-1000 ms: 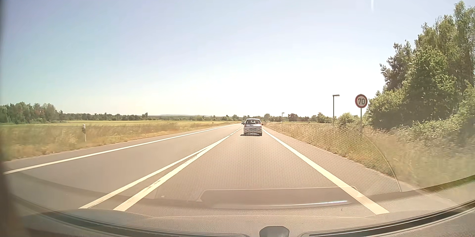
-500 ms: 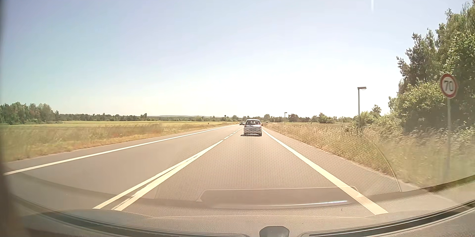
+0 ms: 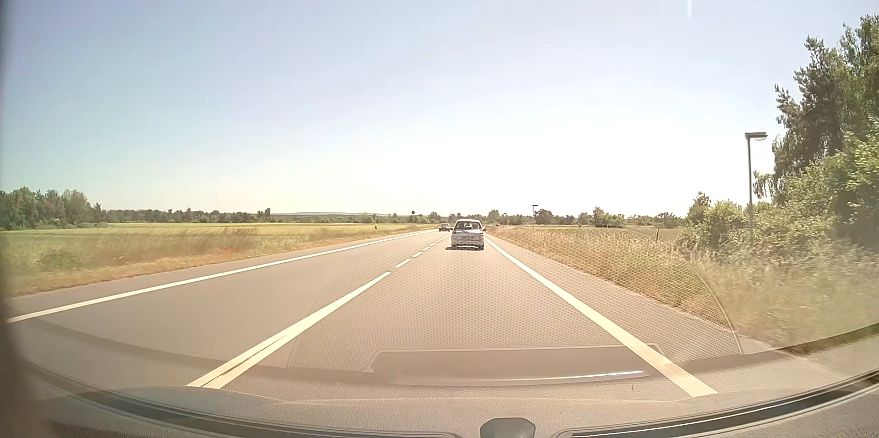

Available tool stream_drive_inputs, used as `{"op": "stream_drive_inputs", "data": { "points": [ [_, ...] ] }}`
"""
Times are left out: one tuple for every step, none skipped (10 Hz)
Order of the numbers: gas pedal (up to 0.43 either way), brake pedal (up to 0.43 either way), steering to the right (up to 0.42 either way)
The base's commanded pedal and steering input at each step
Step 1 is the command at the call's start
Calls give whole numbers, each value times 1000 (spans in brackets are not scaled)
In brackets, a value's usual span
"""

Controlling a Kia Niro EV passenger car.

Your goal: Follow the waypoints while adhering to traffic rules and regulations

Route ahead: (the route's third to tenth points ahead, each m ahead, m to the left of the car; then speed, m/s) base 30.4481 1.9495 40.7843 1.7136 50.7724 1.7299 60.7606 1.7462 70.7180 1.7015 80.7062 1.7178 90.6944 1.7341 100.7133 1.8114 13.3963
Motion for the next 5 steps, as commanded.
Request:
{"op": "stream_drive_inputs", "data": {
  "points": [
    [79,30,0],
    [87,30,0],
    [87,30,0],
    [87,30,0],
    [87,30,0]
  ]
}}
